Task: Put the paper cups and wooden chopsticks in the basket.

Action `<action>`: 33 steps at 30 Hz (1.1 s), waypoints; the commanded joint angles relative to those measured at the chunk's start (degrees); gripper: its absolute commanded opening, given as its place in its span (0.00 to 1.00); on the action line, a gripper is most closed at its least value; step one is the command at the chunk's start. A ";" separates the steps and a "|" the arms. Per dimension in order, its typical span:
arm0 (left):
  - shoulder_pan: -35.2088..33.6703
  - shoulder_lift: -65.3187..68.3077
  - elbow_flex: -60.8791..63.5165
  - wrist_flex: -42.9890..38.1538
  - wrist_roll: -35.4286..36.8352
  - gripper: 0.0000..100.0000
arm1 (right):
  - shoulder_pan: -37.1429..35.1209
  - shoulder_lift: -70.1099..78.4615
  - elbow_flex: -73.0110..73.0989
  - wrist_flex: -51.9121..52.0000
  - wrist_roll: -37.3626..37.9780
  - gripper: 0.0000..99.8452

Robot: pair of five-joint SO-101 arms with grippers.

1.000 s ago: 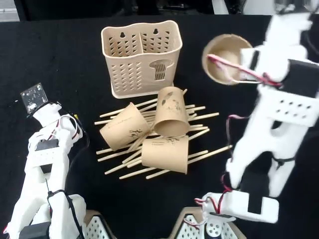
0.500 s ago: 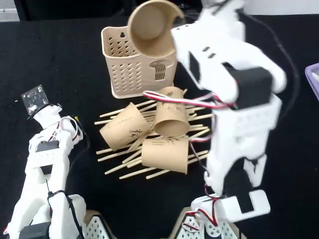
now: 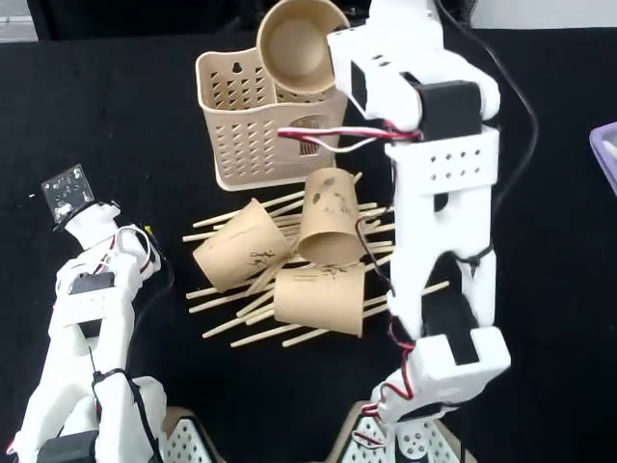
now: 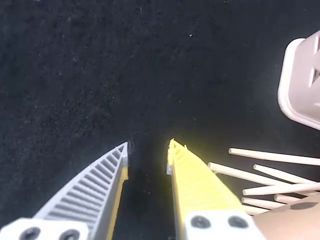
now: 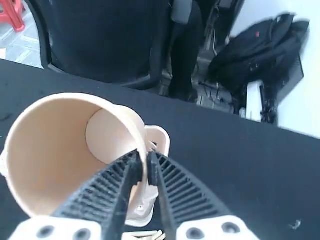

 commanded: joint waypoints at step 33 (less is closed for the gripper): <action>0.57 -1.58 -0.66 -0.97 -0.62 0.14 | 0.79 9.36 -12.26 3.43 -0.79 0.23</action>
